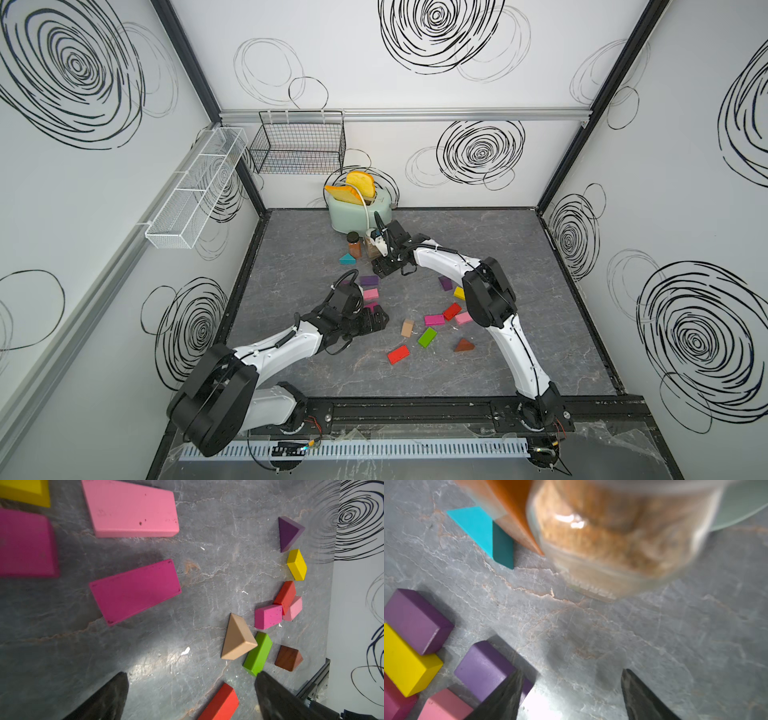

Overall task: Assemble a piece of candy with building blocks
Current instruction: Assemble the building block at the center of the board.

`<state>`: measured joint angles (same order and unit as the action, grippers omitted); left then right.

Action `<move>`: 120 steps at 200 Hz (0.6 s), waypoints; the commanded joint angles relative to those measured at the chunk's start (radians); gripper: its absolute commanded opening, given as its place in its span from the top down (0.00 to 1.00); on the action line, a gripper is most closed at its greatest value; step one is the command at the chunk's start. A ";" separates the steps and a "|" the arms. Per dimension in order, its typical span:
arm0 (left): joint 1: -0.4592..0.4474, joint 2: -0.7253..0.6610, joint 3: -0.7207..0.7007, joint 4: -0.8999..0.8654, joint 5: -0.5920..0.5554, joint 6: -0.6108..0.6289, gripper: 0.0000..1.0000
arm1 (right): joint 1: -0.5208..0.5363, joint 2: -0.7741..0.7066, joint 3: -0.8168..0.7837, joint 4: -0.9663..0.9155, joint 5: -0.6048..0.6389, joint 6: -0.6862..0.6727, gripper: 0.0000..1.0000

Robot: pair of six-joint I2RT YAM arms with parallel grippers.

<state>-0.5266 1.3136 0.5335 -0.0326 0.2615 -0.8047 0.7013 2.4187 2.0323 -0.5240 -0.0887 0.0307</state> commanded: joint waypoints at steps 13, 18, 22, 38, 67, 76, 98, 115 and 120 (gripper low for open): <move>0.023 0.065 0.046 0.118 0.014 -0.013 0.01 | 0.004 0.053 0.041 -0.009 0.032 -0.068 0.22; 0.027 0.077 0.046 0.127 0.019 -0.012 0.01 | 0.006 0.059 0.046 -0.010 0.027 -0.070 0.22; 0.032 0.085 0.048 0.133 0.025 -0.011 0.01 | 0.006 0.063 0.050 -0.010 0.021 -0.073 0.22; 0.048 0.114 0.051 0.156 0.043 -0.008 0.00 | 0.010 0.082 0.070 -0.008 0.005 -0.086 0.22; 0.051 0.155 0.071 0.172 0.050 0.001 0.01 | 0.024 0.115 0.091 0.013 -0.014 -0.114 0.22; 0.054 0.165 0.076 0.178 0.048 0.000 0.01 | 0.026 0.131 0.117 -0.006 -0.015 -0.120 0.22; 0.065 0.187 0.077 0.207 0.051 -0.011 0.01 | 0.030 0.163 0.163 -0.050 -0.007 -0.141 0.22; 0.066 0.205 0.079 0.224 0.051 -0.016 0.01 | 0.033 0.175 0.176 -0.074 -0.003 -0.157 0.23; 0.066 0.210 0.080 0.228 0.053 -0.015 0.01 | 0.033 0.176 0.177 -0.079 -0.001 -0.159 0.23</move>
<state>-0.4698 1.4952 0.5903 0.1368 0.3077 -0.8055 0.7254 2.5404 2.1975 -0.4889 -0.0872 -0.0872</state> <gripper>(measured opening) 0.994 0.775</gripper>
